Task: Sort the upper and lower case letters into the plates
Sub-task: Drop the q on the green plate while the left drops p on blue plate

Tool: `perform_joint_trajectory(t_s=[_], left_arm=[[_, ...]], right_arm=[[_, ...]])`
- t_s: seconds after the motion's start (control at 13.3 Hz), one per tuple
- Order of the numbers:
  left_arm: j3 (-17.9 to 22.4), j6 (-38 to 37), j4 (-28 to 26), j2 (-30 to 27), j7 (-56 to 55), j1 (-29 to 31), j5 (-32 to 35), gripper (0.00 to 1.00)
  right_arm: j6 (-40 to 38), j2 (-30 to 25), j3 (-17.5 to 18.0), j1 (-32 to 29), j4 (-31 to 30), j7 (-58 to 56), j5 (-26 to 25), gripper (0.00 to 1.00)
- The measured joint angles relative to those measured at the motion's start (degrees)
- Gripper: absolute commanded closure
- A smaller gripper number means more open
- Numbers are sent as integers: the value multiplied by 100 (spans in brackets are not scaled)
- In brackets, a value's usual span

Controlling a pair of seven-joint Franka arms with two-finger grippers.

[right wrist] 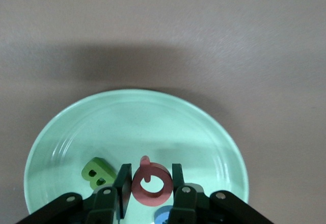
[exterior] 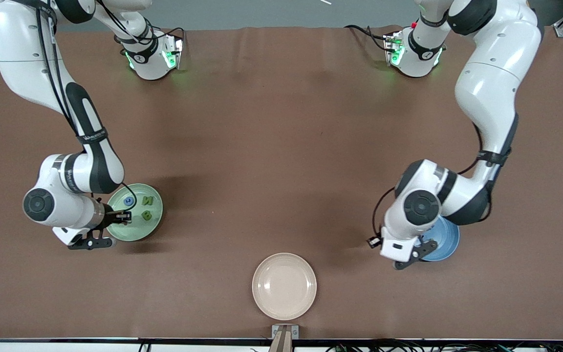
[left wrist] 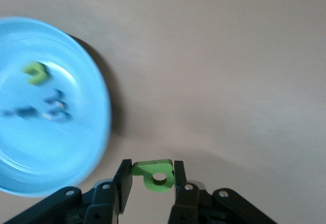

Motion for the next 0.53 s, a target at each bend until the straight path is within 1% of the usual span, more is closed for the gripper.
perform_joint_trajectory(t_s=[0.08,0.23,0.3,0.38,0.45,0.53], left_arm=[[2,-73,-45,-17,272,152,0,98],[3,-122,-140,-25,786,458,0,91],[3,-123,-198,-25,1016,603,0,82],[3,-123,-256,-25,1199,734,0,60],[2,-123,-300,-25,1319,836,0,24],[2,-123,-321,-25,1410,897,0,5]], right_arm=[[56,15,8,3,-65,0,0,96],[70,30,8,-1,-110,0,0,77],[69,31,8,-2,-111,1,0,24],[66,31,8,-3,-111,3,1,0],[60,31,7,-4,-111,7,2,0],[58,31,7,-4,-111,9,3,0]])
